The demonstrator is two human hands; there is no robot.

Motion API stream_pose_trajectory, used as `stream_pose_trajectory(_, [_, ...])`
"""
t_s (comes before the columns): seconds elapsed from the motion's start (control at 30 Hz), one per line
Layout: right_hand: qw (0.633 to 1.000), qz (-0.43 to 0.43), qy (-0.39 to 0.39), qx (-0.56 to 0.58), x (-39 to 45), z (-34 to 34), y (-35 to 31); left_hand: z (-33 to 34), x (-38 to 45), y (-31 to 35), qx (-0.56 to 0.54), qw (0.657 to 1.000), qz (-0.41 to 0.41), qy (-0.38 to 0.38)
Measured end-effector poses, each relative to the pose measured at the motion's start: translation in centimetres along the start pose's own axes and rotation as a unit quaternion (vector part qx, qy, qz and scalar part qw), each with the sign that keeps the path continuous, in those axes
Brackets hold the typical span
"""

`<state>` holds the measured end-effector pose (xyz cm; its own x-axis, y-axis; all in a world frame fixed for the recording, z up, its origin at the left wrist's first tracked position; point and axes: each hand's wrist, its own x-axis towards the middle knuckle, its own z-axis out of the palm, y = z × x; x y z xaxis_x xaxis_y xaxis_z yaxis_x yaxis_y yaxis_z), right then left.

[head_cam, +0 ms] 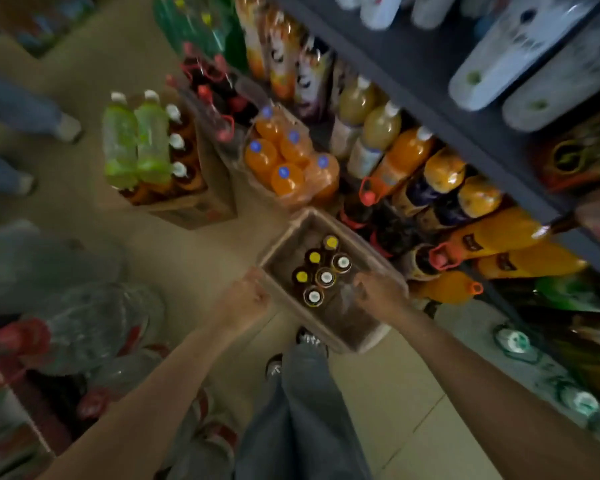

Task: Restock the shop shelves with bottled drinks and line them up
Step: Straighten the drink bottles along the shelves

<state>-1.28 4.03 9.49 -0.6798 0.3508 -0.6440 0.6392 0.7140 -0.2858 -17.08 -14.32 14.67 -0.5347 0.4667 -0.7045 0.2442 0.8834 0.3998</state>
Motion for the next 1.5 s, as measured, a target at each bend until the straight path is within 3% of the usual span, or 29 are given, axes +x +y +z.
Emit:
stream_pose_trajectory(0.13, [0.993,-0.102,0.052,0.010,8.3,8.8,1.6,4.7,7.3,-3.3,0.026,0.999,0.031,-0.011])
stream_pose_trajectory(0.3, [0.972,-0.145,-0.061,-0.176,15.9,19.0,1.1,10.7,13.9,-8.0,-0.024,0.998,0.021,0.052])
stream_pose_trajectory(0.43, [0.960,-0.169,-0.017,-0.223,18.7,22.7,1.1,13.8,15.6,-11.1,-0.066,0.996,0.008,0.056])
stream_pose_trajectory(0.57, [0.983,-0.149,-0.036,-0.101,17.5,20.4,1.3,13.9,15.1,-12.1,-0.109,0.993,0.006,0.046])
stream_pose_trajectory(0.73, [0.969,-0.238,-0.008,0.065,14.3,7.8,-1.5,10.9,13.6,-9.0,-0.129,0.980,0.100,-0.110])
stream_pose_trajectory(0.8, [0.957,-0.260,0.032,0.127,13.0,1.9,-3.2,10.1,13.1,-6.7,-0.199,0.959,0.141,-0.146])
stream_pose_trajectory(0.9, [0.924,-0.230,0.060,0.298,12.5,-2.5,-4.4,8.6,12.7,-3.8,-0.313,0.939,0.099,-0.099])
stream_pose_trajectory(1.0, [0.838,-0.123,0.032,0.530,13.6,-2.0,-3.5,6.5,12.8,-3.6,-0.328,0.944,0.036,-0.021])
stream_pose_trajectory(1.03, [0.841,-0.083,0.046,0.533,14.2,-0.6,-2.5,6.1,12.9,-4.2,-0.347,0.938,0.009,-0.010])
stream_pose_trajectory(1.1, [0.932,-0.021,0.092,0.350,15.8,3.7,0.5,6.1,13.2,-5.5,-0.395,0.918,-0.042,0.005])
stream_pose_trajectory(1.17, [0.993,0.001,0.039,0.111,16.9,9.5,2.8,6.8,13.6,-6.9,-0.414,0.906,-0.083,0.015])
stream_pose_trajectory(1.27, [0.998,-0.004,-0.043,-0.050,18.1,16.7,3.4,7.9,14.6,-8.5,-0.403,0.909,-0.107,0.021])
stream_pose_trajectory(1.37, [0.995,0.011,-0.043,-0.093,19.4,19.6,2.5,8.9,15.6,-9.1,-0.371,0.923,-0.099,-0.005])
stream_pose_trajectory(1.5, [0.988,-0.016,-0.023,-0.152,19.4,18.5,2.0,9.1,16.0,-8.6,-0.350,0.932,-0.087,-0.021])
